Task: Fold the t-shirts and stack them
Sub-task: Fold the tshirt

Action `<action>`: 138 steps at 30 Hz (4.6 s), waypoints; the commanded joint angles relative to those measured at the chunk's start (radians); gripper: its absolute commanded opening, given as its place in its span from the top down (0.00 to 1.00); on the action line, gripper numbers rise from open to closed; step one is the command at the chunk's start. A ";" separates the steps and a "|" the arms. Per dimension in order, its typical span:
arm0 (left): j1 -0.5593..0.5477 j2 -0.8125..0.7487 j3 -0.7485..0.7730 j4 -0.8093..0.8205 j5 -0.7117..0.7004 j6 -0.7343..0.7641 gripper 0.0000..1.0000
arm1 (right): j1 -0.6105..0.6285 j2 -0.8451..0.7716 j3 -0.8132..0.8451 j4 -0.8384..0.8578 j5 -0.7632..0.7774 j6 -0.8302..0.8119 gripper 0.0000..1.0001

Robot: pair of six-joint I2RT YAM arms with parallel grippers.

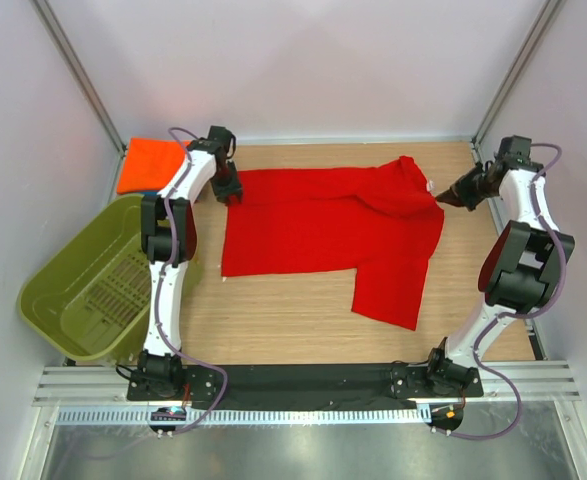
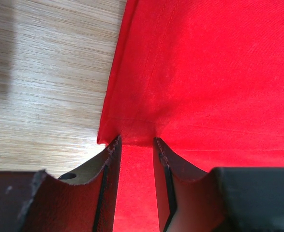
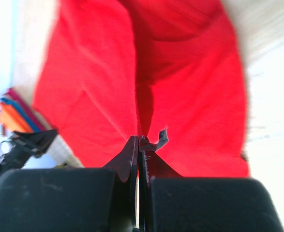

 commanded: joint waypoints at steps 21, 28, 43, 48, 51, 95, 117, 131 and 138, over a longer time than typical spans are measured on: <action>0.024 -0.040 0.040 -0.054 0.094 0.042 0.60 | 0.041 -0.008 0.027 -0.083 0.376 -0.099 0.76; 0.012 -0.097 0.043 -0.036 0.117 0.044 0.59 | 0.239 -0.004 0.105 0.038 0.302 -0.202 0.66; 0.012 0.010 0.082 0.085 0.160 0.018 0.59 | 0.251 0.437 0.518 0.239 0.159 -0.331 0.49; 0.012 0.032 0.083 0.082 0.123 0.021 0.59 | 0.251 0.519 0.599 0.232 0.236 -0.348 0.49; 0.010 0.038 0.076 0.087 0.114 0.021 0.60 | 0.253 0.538 0.589 0.291 0.202 -0.332 0.48; 0.010 0.078 0.031 -0.001 -0.047 -0.024 0.60 | 0.050 0.577 0.270 0.982 -0.050 0.287 0.81; 0.012 0.092 0.092 -0.017 -0.041 0.007 0.59 | 0.003 0.698 0.452 0.528 -0.254 -0.019 0.62; 0.013 0.090 0.103 -0.020 -0.043 0.002 0.59 | 0.040 0.717 0.509 0.284 -0.167 -0.257 0.63; 0.013 0.084 0.103 -0.016 -0.035 -0.007 0.59 | 0.112 0.696 0.536 0.169 0.025 -0.380 0.69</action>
